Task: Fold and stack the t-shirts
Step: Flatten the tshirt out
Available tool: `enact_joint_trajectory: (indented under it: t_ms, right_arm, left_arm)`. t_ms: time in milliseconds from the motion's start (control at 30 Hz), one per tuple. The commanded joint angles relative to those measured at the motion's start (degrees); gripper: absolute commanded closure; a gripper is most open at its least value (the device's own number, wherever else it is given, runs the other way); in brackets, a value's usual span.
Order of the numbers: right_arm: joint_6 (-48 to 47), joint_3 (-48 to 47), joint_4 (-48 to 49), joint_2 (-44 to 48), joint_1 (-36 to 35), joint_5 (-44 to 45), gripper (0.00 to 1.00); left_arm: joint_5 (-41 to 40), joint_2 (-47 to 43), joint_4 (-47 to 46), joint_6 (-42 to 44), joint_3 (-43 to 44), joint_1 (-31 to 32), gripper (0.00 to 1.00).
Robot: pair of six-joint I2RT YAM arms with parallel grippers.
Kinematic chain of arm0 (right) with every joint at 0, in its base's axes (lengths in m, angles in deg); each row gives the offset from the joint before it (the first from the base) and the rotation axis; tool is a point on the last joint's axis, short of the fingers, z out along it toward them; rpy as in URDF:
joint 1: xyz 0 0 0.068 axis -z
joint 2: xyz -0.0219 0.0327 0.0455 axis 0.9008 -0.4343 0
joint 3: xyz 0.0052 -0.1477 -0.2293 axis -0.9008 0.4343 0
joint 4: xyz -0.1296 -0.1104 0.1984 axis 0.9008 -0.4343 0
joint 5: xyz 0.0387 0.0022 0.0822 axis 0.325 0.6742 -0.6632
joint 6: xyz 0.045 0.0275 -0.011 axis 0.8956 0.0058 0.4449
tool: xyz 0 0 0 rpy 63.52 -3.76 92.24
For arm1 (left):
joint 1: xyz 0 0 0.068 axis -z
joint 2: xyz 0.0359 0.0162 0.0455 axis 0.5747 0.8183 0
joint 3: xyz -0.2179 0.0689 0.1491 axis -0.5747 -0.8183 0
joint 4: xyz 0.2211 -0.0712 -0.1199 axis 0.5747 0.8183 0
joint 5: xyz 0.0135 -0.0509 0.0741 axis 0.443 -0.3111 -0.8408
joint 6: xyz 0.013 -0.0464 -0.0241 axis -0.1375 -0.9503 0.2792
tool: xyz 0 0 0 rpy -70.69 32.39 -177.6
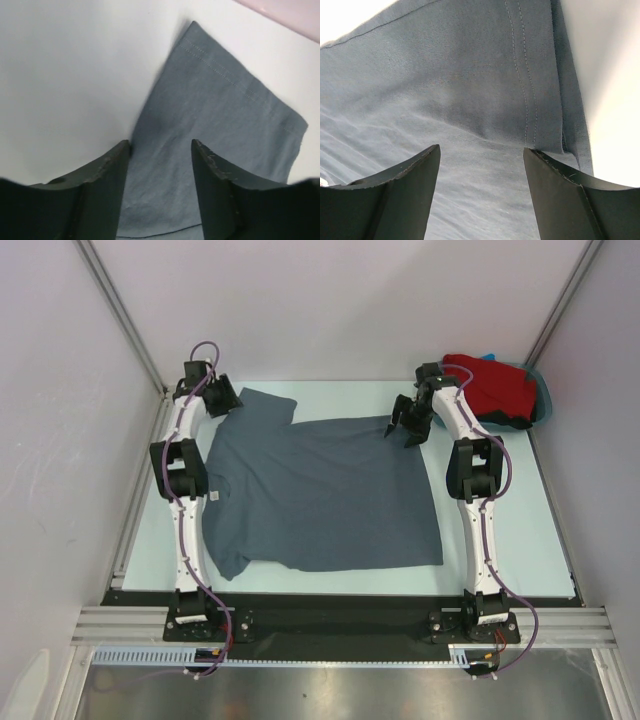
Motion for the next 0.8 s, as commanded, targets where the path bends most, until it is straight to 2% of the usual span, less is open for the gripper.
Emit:
enact_joint_trajectory:
  t_ms: [0, 67, 133, 233, 267, 333, 400, 467, 533, 767]
  right_arm:
    - [0.3, -0.9, -0.5, 4.3, 0.4, -0.6, 0.26]
    - [0.4, -0.9, -0.6, 4.2, 0.4, -0.7, 0.26]
    - [0.6, -0.9, -0.6, 4.3, 0.5, -0.8, 0.26]
    - [0.5, -0.8, -0.6, 4.2, 0.6, -0.7, 0.26]
    - [0.6, -0.8, -0.7, 4.2, 0.7, -0.7, 0.26]
    - [0.6, -0.7, -0.7, 4.2, 0.8, -0.7, 0.26]
    - [0.6, -0.6, -0.7, 4.2, 0.7, -0.7, 0.26]
    - [0.6, -0.6, -0.7, 4.3, 0.8, -0.8, 0.25]
    - [0.6, -0.6, -0.7, 4.2, 0.8, -0.8, 0.25]
    - [0.5, -0.5, -0.5, 4.3, 0.9, -0.9, 0.26]
  left_arm:
    - [-1.9, 0.4, 3.0, 1.2, 1.1, 0.3, 0.43]
    - [-2.2, 0.5, 3.2, 1.2, 1.1, 0.4, 0.46]
    - [-2.6, 0.5, 3.3, 1.3, 1.1, 0.4, 0.55]
    - [-3.1, 0.7, 4.0, 1.8, 0.9, 0.6, 0.59]
    - [-3.1, 0.8, 4.7, 2.0, 0.6, 0.7, 0.67]
    - [-3.4, 0.9, 5.3, 2.2, 0.2, 0.6, 0.72]
    - [-3.4, 1.0, 5.3, 2.2, 0.1, 0.7, 0.86]
    - [-3.5, 0.8, 5.1, 2.2, 0.1, 0.7, 0.95]
    - [-3.7, 0.8, 5.3, 2.2, 0.0, 0.7, 1.00]
    - [-2.4, -0.3, 4.0, 2.2, 0.9, 0.7, 1.00]
